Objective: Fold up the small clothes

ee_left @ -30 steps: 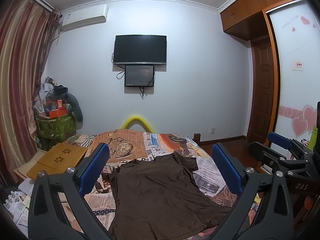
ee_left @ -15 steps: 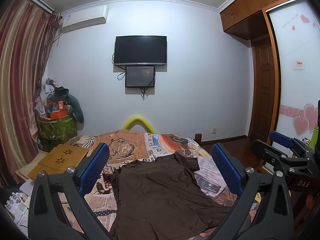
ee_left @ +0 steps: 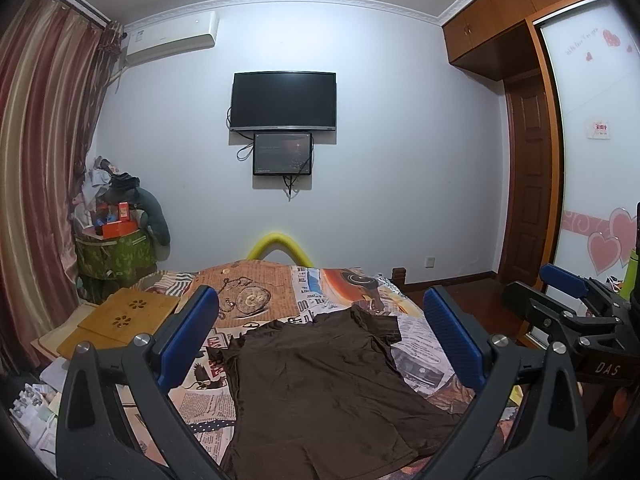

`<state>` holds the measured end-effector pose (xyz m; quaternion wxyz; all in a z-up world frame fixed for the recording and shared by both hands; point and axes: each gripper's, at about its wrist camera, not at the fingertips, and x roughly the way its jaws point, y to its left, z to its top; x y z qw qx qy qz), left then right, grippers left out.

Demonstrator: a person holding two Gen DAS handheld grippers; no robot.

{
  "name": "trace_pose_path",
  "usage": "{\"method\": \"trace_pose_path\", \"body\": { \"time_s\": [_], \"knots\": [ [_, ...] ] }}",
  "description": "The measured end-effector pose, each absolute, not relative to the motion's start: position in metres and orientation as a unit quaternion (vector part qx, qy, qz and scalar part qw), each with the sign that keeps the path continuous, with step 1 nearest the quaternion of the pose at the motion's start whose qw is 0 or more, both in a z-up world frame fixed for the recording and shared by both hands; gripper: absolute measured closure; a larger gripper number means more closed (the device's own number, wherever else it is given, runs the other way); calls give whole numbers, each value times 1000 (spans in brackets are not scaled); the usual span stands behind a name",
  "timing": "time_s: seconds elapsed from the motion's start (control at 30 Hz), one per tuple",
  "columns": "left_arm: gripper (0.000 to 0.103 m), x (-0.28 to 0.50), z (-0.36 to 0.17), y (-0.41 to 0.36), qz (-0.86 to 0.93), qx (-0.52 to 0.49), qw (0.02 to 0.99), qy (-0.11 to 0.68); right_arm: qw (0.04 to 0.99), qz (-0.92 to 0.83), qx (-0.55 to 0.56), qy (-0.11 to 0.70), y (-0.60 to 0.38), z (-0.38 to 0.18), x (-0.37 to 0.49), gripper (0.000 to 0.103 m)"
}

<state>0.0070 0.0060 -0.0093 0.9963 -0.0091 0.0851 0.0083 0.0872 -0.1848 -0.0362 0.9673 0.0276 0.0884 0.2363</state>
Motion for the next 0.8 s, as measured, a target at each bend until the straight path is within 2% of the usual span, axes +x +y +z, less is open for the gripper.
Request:
{"method": "trace_pose_path", "body": {
  "time_s": [0.47,0.8],
  "knots": [
    [0,12,-13,12,11,-12,996,91,967,235,27,92,-184,-39,89,0],
    [0,70,-33,48,46,-40,988,141,967,227,14,116,-174,-49,117,0]
  ]
}}
